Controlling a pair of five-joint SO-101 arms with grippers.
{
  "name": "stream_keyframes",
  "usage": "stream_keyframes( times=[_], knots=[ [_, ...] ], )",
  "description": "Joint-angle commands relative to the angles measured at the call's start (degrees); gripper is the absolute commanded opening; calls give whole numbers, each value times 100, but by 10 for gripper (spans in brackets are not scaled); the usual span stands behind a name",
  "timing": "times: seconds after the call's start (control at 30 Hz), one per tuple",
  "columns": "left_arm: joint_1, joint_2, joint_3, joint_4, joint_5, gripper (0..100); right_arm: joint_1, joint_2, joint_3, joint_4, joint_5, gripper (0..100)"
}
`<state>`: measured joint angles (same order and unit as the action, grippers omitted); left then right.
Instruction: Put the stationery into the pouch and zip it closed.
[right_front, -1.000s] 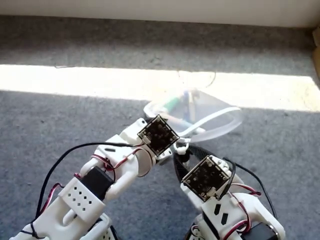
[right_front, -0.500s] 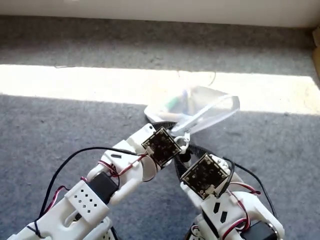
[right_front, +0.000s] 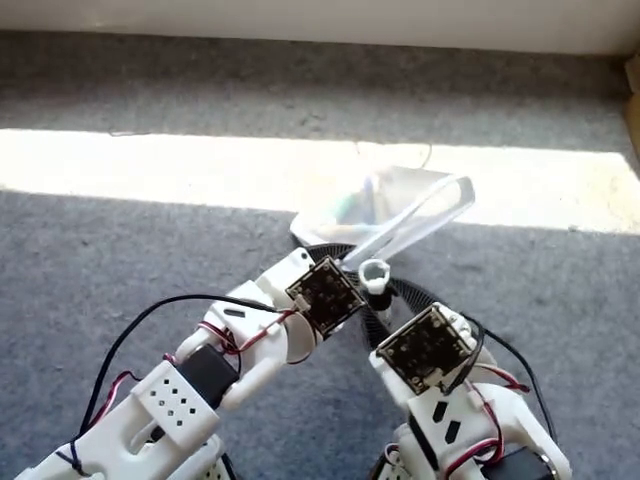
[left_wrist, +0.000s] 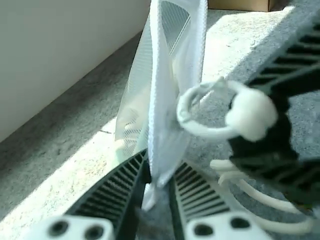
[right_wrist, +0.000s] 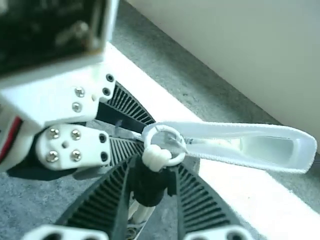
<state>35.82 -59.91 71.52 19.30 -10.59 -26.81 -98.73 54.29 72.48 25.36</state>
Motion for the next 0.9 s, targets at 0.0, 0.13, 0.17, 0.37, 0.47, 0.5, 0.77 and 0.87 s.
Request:
stream_keyframes(
  times=[0.0,0.13,0.17,0.37,0.47,0.5,0.77,0.87],
  knots=[
    [-365,-101,-66,-105,44,6,312,-4,-303,-426,-369,5],
    [-453,-101,-40,-105,44,6,479,-4,-303,-637,-484,5],
    [-453,-101,-40,-105,44,6,523,-4,-303,-673,-484,5],
    [-453,-101,-31,-105,44,6,681,-4,-303,-989,-712,5],
    [-453,-101,-31,-105,44,6,840,4,-295,-1130,-756,5],
    [-453,-101,-31,-105,44,6,884,4,-295,-1165,-756,5],
    [-453,-101,-84,114,44,6,1288,4,-277,-1473,-1064,5],
    [-453,-101,-84,123,44,6,1464,4,-92,-1701,-1152,5]
  ],
)
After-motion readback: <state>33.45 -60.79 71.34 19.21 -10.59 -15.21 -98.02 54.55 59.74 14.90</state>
